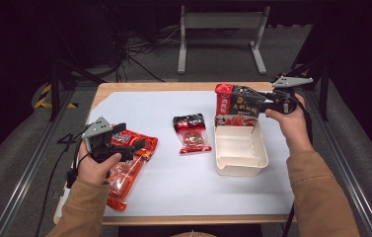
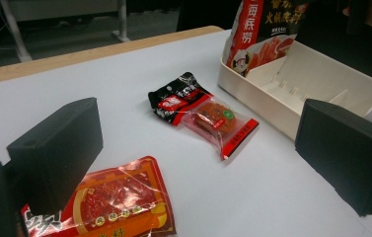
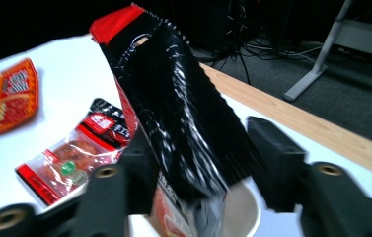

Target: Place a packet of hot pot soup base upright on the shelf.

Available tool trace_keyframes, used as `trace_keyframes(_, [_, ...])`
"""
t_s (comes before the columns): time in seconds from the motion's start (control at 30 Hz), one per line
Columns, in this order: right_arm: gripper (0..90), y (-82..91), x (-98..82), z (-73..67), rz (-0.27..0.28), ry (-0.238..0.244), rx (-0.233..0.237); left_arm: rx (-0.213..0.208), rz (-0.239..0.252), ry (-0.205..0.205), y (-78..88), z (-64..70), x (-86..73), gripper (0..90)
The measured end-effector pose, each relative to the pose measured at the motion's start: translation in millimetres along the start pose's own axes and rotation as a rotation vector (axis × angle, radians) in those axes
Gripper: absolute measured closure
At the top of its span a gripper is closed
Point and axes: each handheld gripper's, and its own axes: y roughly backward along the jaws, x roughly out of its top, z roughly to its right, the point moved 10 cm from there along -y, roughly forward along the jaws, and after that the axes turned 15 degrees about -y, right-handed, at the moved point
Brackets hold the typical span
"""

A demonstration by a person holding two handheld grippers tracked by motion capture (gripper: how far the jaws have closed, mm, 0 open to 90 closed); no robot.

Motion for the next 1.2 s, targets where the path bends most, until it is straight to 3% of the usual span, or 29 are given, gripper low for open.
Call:
trace_keyframes(0.17, [42.4, 10.8, -3.7, 0.5, 0.007, -0.026, -0.005, 0.025, -0.010, -0.003, 0.0, -4.8, -1.7, 5.0])
trace_keyframes(0.37, [39.9, 33.5, -14.7, -1.0, 0.027, -0.072, -0.061, 0.024, -0.012, -0.001, 0.3, -8.8, -0.6, 5.3])
trace_keyframes(0.47, [40.0, 47.1, -27.3, -9.1, 0.036, -0.061, -0.088, 0.033, -0.011, 0.001, 3.7, -13.2, -0.4, 5.4])
trace_keyframes(0.7, [39.8, 66.7, -36.5, -24.5, 0.053, -0.070, -0.112, 0.041, -0.023, 0.002, 12.6, -18.8, -4.7, 7.0])
trace_keyframes(0.87, [37.7, 72.7, -44.0, -45.7, 0.053, -0.052, -0.089, 0.066, -0.020, -0.003, 21.2, -25.2, -7.2, 8.2])
trace_keyframes(0.97, [38.9, 69.8, -48.5, -55.2, 0.092, -0.052, -0.070, 0.064, -0.016, -0.015, 25.3, -27.6, -7.6, 7.9])
trace_keyframes(1.0, [38.9, 68.3, -49.8, -58.3, 0.077, -0.044, -0.056, 0.065, -0.020, -0.022, 26.3, -28.8, -8.5, 7.9])
trace_keyframes(1.2, [38.0, 71.7, -45.3, -70.5, 0.123, -0.055, -0.013, 0.084, -0.035, 0.001, 23.9, -33.1, -16.1, 8.1])
